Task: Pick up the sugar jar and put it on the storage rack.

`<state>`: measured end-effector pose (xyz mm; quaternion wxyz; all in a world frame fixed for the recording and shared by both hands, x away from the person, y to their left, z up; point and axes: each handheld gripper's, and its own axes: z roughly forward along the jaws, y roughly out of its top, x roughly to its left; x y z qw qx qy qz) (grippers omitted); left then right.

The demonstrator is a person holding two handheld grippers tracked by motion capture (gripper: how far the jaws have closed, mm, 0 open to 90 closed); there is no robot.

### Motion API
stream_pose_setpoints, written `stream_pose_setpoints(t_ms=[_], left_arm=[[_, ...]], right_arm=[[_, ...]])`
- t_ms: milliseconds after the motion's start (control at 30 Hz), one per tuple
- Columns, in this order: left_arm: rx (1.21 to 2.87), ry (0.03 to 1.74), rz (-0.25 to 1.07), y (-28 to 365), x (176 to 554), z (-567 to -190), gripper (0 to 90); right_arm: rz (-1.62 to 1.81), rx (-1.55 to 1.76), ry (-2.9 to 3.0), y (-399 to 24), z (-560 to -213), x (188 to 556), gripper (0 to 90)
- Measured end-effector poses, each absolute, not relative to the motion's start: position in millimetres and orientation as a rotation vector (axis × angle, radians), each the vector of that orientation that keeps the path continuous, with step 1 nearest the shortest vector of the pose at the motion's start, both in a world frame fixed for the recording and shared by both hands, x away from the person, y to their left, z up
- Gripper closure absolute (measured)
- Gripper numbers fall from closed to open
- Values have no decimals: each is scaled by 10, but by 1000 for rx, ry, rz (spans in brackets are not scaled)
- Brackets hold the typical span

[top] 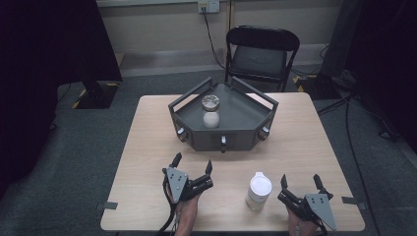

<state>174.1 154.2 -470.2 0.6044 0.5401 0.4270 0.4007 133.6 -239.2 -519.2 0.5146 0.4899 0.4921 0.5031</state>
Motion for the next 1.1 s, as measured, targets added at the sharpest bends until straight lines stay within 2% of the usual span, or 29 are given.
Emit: stream_pose_setpoints(t_ms=[367,633,1100], left_arm=[[1251,992,1000,1557,1551,-4957,0],[1273,1009,1001,1652,1477,-5117,0],[1300,1015,1044,1626,1472,-5199,0]], right_arm=[[1208,1178,1182,-2390,-5192,1336,7],[1207,1178,1181,-2387,-5192,1337,7],[1202,1181,1178,-2377,-5191,1337,7]])
